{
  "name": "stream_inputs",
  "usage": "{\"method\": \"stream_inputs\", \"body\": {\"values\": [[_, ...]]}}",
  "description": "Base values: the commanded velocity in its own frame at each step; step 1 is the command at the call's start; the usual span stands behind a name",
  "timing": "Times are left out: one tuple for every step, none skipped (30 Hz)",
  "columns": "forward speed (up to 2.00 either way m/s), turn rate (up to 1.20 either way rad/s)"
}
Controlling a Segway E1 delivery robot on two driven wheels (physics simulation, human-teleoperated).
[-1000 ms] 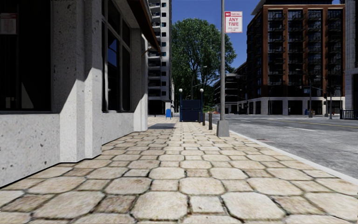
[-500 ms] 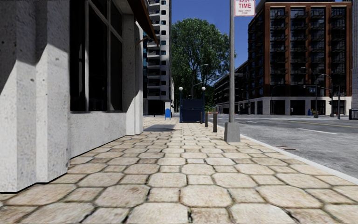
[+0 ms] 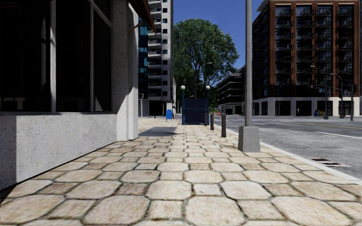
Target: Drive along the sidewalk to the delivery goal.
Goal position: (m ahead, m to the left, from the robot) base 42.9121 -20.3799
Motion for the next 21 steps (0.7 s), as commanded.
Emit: {"method": "stream_inputs", "body": {"values": [[2.00,0.00],[2.00,0.00],[2.00,0.00],[2.00,0.00],[2.00,0.00],[2.00,0.00],[2.00,0.00],[2.00,0.00],[2.00,0.00],[2.00,0.00],[2.00,0.00],[2.00,0.00],[2.00,0.00],[2.00,0.00],[2.00,0.00],[2.00,0.00],[2.00,0.00],[2.00,0.00],[2.00,0.00],[2.00,0.00],[2.00,0.00]]}}
